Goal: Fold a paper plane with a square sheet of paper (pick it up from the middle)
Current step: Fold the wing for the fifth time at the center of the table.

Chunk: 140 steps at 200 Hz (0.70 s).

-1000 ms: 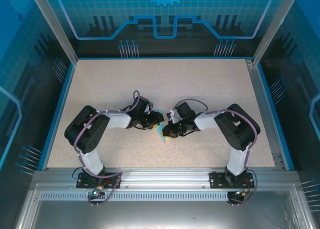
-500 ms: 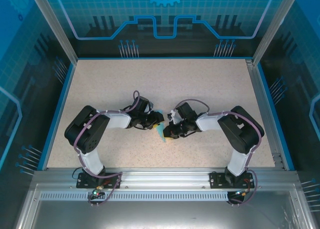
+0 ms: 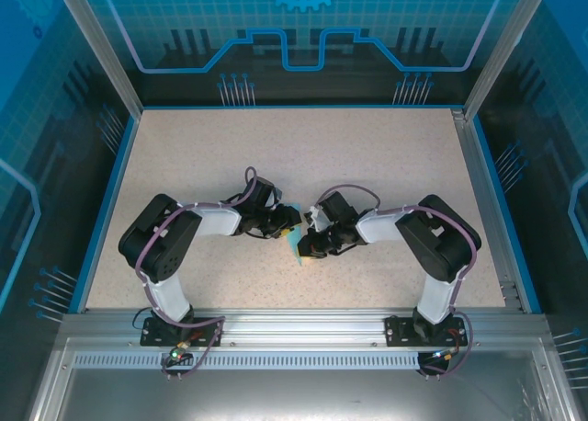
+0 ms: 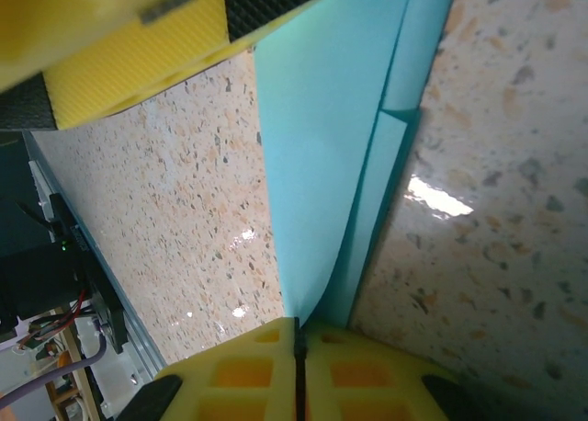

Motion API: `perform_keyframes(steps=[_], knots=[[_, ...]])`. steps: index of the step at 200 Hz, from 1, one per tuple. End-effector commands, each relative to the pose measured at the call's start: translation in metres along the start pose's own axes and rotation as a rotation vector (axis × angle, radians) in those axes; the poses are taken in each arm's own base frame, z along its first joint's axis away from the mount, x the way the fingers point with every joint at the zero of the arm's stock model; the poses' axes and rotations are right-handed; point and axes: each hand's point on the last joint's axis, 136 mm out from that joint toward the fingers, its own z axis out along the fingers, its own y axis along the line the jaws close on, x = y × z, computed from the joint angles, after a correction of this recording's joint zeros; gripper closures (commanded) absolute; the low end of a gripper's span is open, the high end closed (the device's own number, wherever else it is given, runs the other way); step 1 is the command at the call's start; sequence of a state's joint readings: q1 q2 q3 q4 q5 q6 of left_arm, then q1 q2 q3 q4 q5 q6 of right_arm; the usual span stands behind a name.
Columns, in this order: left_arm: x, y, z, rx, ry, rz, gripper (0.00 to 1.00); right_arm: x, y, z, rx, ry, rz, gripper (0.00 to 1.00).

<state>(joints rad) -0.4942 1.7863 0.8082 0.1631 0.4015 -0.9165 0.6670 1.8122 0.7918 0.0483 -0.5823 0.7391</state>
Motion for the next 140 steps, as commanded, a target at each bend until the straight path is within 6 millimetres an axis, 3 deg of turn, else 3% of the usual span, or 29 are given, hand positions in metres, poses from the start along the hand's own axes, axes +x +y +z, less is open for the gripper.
perform_keyframes(steps=[1, 40, 140], knots=[[0.002, 0.018, 0.002, -0.07, 0.005, -0.024, 0.6, 0.031, -0.01, 0.003, 0.049, 0.091, 0.033, 0.9], [0.002, 0.019, 0.003, -0.074, 0.007, -0.027, 0.6, 0.031, 0.001, -0.001, 0.007, 0.088, 0.021, 0.91], [0.002, 0.019, 0.003, -0.079, 0.012, -0.027, 0.6, 0.046, -0.009, 0.005, 0.037, 0.129, 0.037, 0.89]])
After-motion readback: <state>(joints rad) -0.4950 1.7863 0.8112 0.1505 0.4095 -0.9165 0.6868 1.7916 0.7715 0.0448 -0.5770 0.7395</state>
